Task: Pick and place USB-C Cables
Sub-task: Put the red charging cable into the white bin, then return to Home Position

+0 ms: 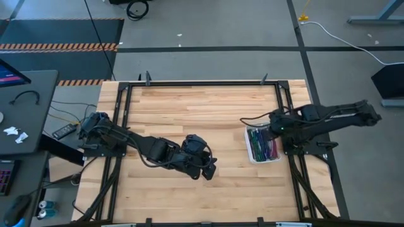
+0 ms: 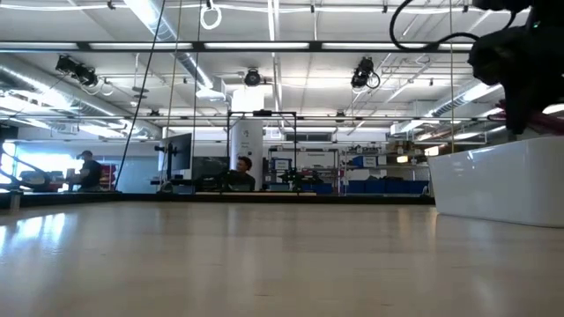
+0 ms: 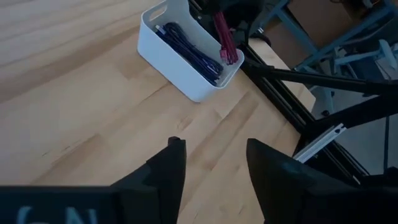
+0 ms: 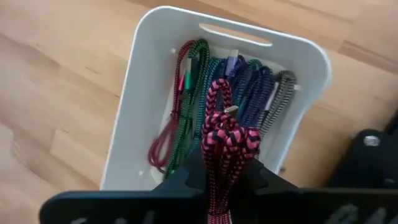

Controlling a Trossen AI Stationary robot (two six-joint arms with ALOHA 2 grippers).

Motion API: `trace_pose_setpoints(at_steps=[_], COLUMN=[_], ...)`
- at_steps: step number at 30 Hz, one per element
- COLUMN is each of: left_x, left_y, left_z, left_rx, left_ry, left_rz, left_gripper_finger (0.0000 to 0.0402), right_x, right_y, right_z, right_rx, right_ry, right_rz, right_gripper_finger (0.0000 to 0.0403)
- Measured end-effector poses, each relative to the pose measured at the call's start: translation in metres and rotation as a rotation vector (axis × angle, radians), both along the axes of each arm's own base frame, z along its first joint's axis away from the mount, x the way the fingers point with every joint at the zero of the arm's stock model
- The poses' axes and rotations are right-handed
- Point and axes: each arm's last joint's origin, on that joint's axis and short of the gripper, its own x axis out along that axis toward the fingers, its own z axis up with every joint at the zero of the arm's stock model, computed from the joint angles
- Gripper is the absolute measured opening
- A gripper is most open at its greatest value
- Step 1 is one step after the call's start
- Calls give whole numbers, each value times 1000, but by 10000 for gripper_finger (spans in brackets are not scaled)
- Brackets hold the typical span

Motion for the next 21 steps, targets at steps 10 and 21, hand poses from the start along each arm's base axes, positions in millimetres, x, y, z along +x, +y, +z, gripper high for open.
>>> trace_pose_setpoints(at_steps=[10, 21], left_x=[0, -4], left_y=[-1, -4], left_z=[1, 10], left_rx=[-10, -43], left_ry=[-8, -57], left_rz=[3, -9], left_gripper_finger=[173, 173], right_x=[14, 10], right_y=[-7, -10], right_z=[-32, -23], right_rx=[19, -24], right_ry=[76, 24], right_rz=[-56, -49], right_gripper_finger=[36, 143])
